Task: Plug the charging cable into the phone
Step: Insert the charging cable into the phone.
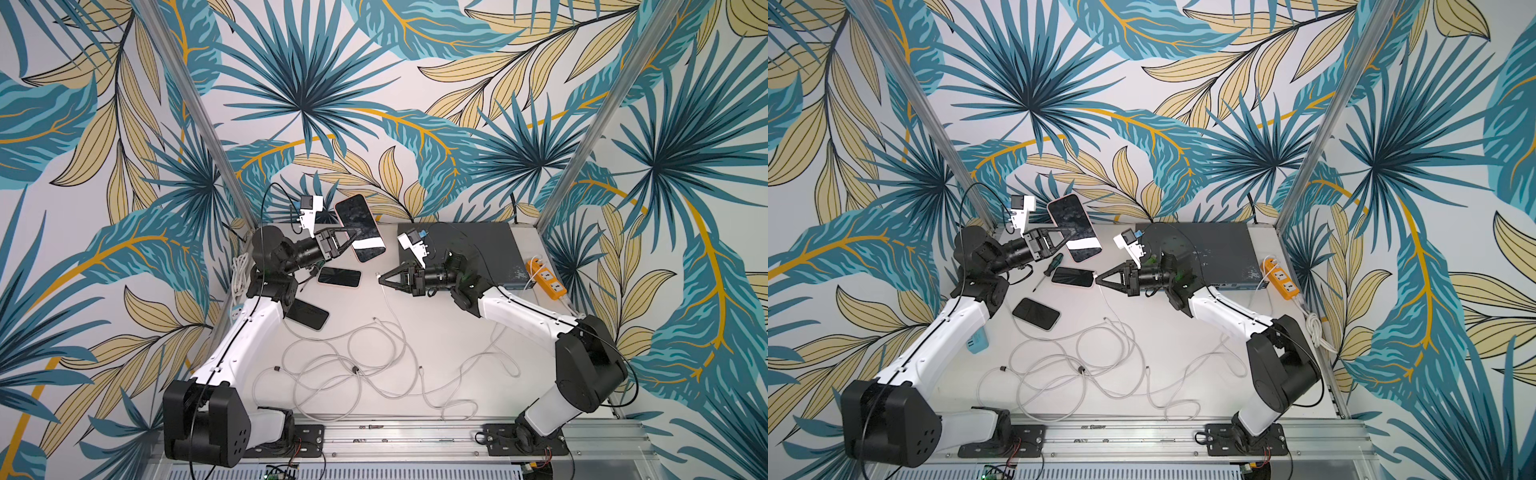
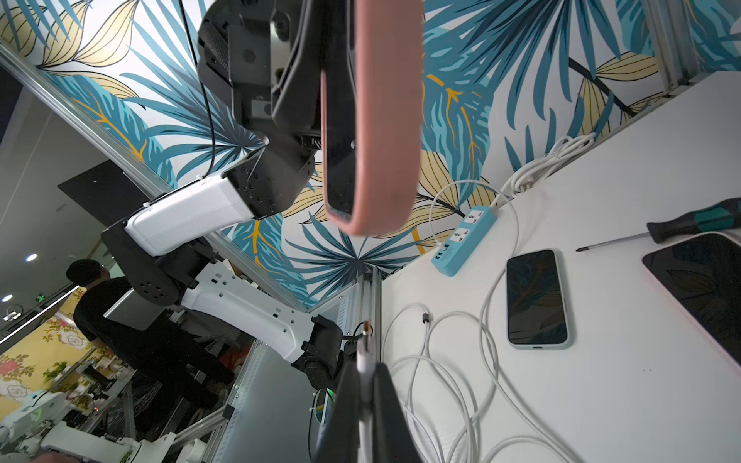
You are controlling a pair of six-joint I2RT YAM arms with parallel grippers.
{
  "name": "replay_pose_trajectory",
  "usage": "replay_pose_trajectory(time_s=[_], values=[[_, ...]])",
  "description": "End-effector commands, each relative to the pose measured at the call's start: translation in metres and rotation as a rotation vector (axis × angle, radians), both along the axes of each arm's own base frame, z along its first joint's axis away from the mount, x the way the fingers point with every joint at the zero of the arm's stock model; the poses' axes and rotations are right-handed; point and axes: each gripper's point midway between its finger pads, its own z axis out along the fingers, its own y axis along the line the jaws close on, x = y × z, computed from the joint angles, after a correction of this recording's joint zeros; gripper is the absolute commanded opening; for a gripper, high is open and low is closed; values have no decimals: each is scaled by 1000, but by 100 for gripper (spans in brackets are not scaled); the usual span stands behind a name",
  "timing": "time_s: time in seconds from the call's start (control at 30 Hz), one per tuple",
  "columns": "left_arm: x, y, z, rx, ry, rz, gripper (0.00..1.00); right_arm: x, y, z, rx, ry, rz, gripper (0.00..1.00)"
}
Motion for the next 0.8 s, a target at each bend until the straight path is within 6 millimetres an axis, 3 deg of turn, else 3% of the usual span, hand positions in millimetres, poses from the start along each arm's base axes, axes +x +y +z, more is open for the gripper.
replay_pose_trajectory(time_s=[0.0,0.43,0.77], values=[[-18,-7,31,-14,-118,-58,0,-9,-11,10,65,-43,40,0],[-9,-16,11,-106,139,-152,0,-11,-20,28,115,-52,23,0],[-1,-18,-5,-122,202,-180,0,-7,-21,34,94,14,-16,0]])
